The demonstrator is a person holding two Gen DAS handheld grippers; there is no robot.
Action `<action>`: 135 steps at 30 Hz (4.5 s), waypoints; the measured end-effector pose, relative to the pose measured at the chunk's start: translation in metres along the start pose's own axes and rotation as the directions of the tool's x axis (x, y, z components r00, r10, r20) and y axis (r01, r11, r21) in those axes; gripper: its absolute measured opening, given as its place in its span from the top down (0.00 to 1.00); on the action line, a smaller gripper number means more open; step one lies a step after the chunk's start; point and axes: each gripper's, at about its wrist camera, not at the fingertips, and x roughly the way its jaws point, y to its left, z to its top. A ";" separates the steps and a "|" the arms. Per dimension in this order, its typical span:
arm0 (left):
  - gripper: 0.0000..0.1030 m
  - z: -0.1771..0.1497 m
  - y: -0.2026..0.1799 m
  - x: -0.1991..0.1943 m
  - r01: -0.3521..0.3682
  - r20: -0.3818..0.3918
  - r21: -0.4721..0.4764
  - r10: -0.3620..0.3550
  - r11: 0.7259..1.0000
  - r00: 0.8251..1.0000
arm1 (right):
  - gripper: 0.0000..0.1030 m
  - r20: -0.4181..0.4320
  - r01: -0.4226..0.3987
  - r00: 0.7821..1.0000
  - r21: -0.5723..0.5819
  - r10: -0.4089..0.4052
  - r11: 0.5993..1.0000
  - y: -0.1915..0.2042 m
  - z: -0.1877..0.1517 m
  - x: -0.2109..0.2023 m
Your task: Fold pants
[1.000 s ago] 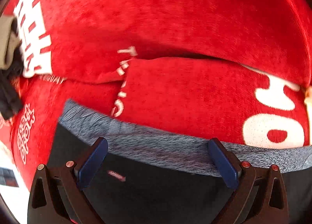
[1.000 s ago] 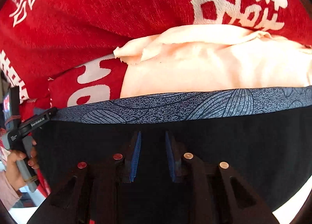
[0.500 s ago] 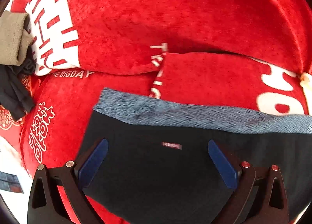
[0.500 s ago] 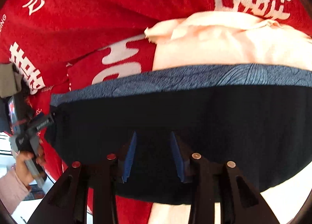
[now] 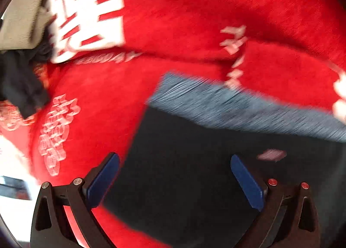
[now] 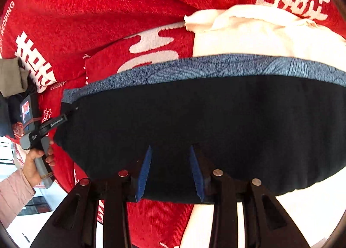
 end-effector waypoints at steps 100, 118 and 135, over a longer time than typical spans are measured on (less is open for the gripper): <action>0.00 -0.094 -0.443 -0.197 0.334 -0.148 0.396 -0.299 0.855 0.943 | 0.57 0.309 -0.334 0.935 0.615 0.171 0.714 -0.347 -0.078 -0.131; 0.00 -0.100 -0.434 -0.202 0.338 -0.139 0.384 -0.308 0.860 0.941 | 0.57 0.460 -0.503 0.851 0.574 0.253 0.646 -0.361 -0.101 -0.108; 0.19 -0.083 -0.421 -0.224 0.304 -0.004 0.440 -0.336 0.845 0.942 | 0.84 0.602 -0.666 0.729 0.514 0.325 0.542 -0.355 -0.059 -0.122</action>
